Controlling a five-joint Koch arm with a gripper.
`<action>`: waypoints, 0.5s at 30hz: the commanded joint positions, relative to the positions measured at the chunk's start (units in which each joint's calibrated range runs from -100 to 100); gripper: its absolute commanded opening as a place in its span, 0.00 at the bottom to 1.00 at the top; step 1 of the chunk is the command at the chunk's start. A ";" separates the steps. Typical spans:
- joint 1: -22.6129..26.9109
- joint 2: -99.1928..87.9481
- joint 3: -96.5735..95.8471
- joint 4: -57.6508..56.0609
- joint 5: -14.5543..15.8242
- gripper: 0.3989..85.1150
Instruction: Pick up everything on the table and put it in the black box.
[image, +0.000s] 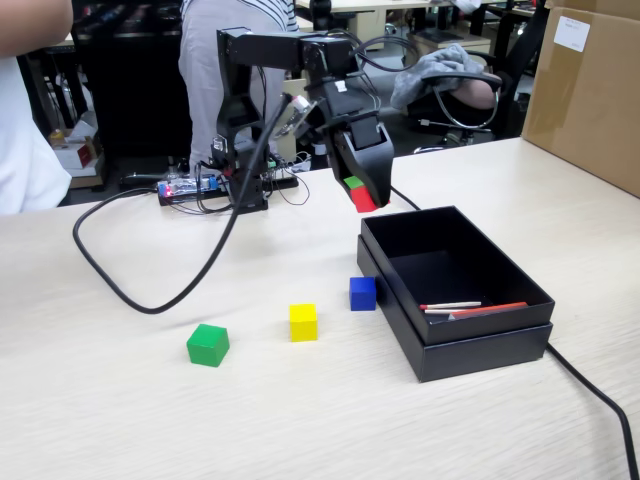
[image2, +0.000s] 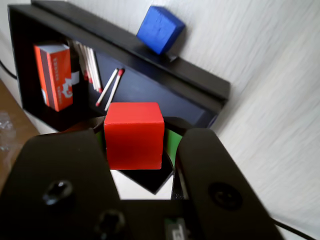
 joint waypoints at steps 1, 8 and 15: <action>0.98 4.60 7.13 -0.12 0.83 0.16; 2.74 20.09 16.92 -0.12 2.74 0.16; 3.13 32.02 18.28 -0.21 4.25 0.17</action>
